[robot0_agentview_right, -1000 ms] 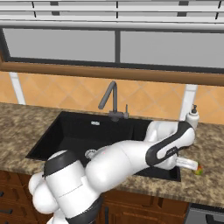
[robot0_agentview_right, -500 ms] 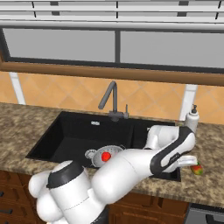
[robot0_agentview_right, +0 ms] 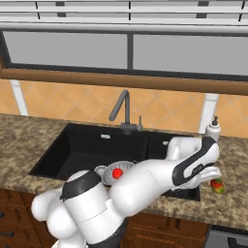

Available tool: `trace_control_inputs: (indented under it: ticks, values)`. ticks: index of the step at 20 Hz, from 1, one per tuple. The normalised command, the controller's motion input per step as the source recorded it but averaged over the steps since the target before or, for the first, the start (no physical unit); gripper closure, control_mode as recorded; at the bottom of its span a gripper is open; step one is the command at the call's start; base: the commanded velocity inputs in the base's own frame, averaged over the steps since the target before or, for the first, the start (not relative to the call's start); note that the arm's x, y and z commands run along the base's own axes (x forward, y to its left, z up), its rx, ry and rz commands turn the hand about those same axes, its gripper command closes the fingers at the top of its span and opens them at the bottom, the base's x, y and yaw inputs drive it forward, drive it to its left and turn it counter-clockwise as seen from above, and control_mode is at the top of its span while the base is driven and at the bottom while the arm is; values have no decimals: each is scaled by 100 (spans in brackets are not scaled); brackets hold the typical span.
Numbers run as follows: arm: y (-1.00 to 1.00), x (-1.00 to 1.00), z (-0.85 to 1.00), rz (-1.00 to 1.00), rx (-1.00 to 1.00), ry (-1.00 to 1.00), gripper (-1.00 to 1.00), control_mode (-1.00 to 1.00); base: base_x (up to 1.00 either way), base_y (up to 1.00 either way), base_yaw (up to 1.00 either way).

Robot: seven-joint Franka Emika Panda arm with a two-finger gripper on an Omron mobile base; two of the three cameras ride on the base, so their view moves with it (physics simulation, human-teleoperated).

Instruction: Put the colander in the sink, put the mango, apple in the colander, and turn on the sink faucet and pour water over the colander.

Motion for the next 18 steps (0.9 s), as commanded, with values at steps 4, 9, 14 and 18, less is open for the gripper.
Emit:
trace_control_inputs:
  ticks: [4, 9, 14, 18]
  values:
    - [-71, 7, 56, 6, 29, 44, -100, -100, 0, 0, 0]
    - [-75, 0, 74, -5, 15, 25, -100, -100, 0, 0, 0]
    - [-59, 5, 56, -8, 18, 26, -100, -100, 0, 0, 0]
    - [-51, 24, 47, 0, 28, 35, -100, -100, 0, 0, 0]
